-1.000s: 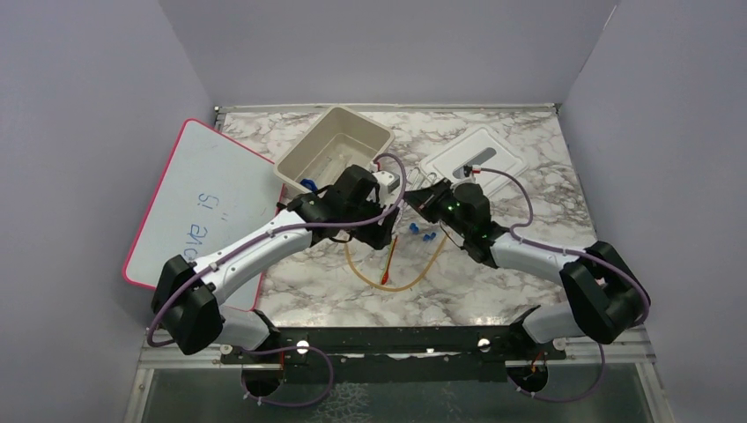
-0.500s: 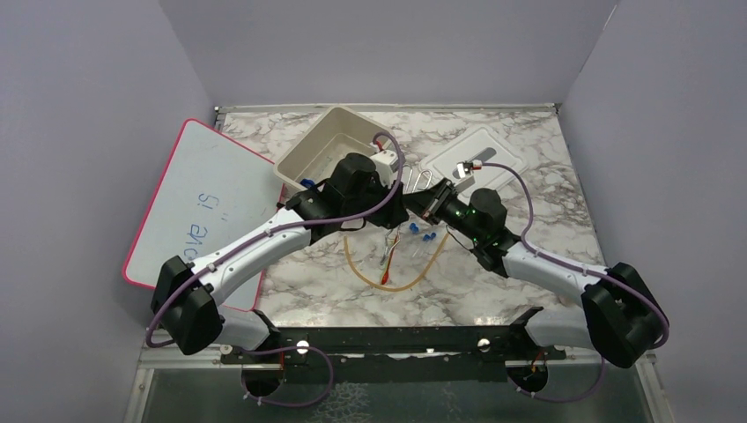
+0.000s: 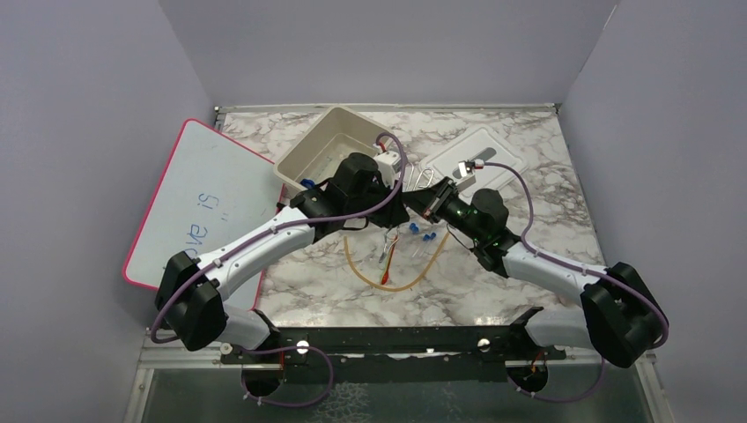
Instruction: Organize the chemistry lab equipment
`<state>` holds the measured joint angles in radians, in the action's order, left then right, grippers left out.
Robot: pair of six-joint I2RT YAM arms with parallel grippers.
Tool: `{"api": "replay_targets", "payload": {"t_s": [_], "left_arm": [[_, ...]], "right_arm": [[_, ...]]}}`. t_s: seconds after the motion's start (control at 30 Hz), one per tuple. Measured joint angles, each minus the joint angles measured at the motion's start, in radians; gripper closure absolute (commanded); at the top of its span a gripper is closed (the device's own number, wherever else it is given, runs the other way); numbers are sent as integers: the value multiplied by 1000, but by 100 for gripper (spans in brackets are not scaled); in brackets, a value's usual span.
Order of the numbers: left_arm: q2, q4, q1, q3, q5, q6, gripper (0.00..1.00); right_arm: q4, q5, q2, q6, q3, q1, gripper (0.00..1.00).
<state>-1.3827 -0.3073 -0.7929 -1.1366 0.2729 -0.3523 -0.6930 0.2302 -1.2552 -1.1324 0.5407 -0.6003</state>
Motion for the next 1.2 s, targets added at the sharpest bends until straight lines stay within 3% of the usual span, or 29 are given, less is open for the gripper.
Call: {"api": "replay_targets", "payload": {"t_s": [0.1,0.37,0.5,0.77,1.2], "left_arm": [[-10,0,6,0,-6,-9,100],[-21,-10,5,0,-37,42,100],[-21,-34,5,-2,-74,99,100],[-51,-107,53,-119,-126,195,100],[-176,-305,291,-440,-170,360,100]], "right_arm": [[-9,0,-8,0,-4,2,97],[2,0,-6,7,-9,4,60],[72,-10,49,32,-7,4,50],[261,-110,229,76,14,4,46],[497,-218,418,125,16,4,46]]}}
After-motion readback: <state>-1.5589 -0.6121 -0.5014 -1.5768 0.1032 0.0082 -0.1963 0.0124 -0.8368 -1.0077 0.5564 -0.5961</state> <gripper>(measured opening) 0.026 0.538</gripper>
